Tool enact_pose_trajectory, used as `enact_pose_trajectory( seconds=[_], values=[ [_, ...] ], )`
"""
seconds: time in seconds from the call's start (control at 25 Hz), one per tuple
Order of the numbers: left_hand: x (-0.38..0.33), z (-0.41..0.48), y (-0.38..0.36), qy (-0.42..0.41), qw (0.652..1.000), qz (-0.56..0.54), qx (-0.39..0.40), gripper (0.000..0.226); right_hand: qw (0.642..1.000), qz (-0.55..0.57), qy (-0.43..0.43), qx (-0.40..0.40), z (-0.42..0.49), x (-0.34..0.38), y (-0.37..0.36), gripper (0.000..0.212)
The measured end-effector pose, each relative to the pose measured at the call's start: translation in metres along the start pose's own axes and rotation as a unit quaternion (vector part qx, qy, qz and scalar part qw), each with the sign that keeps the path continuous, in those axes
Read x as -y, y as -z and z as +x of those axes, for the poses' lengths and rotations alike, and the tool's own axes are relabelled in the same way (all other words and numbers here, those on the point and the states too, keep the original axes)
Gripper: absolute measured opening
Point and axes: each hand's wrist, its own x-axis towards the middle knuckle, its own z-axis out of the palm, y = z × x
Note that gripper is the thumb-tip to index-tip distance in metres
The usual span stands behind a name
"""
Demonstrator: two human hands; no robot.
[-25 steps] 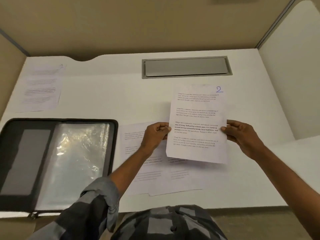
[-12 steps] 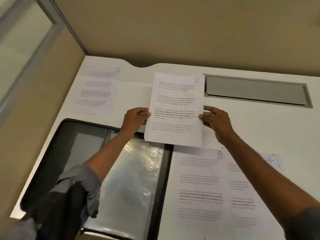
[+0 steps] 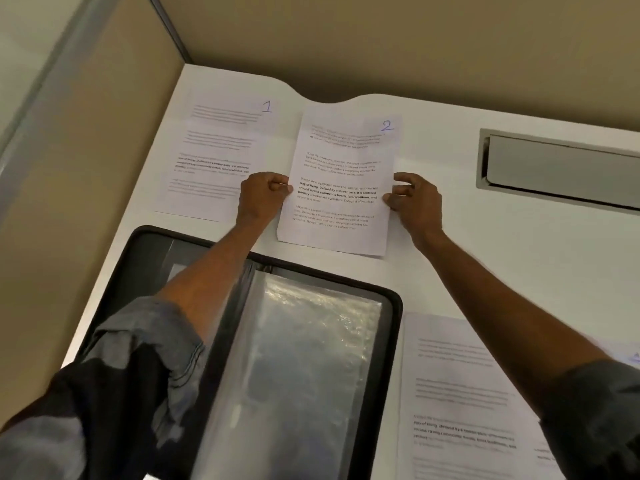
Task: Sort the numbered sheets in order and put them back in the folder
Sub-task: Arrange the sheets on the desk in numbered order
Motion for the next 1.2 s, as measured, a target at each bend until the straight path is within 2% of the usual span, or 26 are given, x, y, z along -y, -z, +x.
enact_pose_trajectory(
  seconds=[0.16, 0.28, 0.36, 0.48, 0.56, 0.72, 1.2],
  values=[
    [0.003, 0.015, 0.001, -0.034, 0.999, 0.036, -0.022, 0.026, 0.998, -0.056, 0.036, -0.023, 0.004, -0.003, -0.025, 0.054],
    [0.009, 0.013, -0.002, -0.092, 0.991, 0.085, -0.050, 0.041, 0.980, -0.156, 0.116, -0.032, 0.001, -0.008, -0.036, 0.073],
    [0.013, 0.004, -0.010, -0.170, 0.977, 0.118, -0.055, 0.047, 0.958, -0.238, 0.161, 0.010, -0.001, -0.012, -0.043, 0.079],
    [0.020, -0.017, -0.033, -0.262, 0.949, 0.175, -0.013, 0.046, 0.928, -0.316, 0.190, 0.061, -0.009, -0.018, -0.057, 0.073],
    [0.025, -0.029, -0.051, -0.251, 0.941, 0.226, 0.001, 0.057, 0.909, -0.353, 0.216, 0.049, -0.015, -0.024, -0.065, 0.071],
    [0.032, -0.035, -0.066, -0.188, 0.944, 0.271, 0.000, 0.074, 0.899, -0.368, 0.234, 0.030, -0.017, -0.025, -0.075, 0.073],
    [0.032, -0.043, -0.069, -0.132, 0.933, 0.334, 0.000, 0.074, 0.882, -0.394, 0.244, 0.083, -0.011, -0.024, -0.078, 0.071]
  ],
)
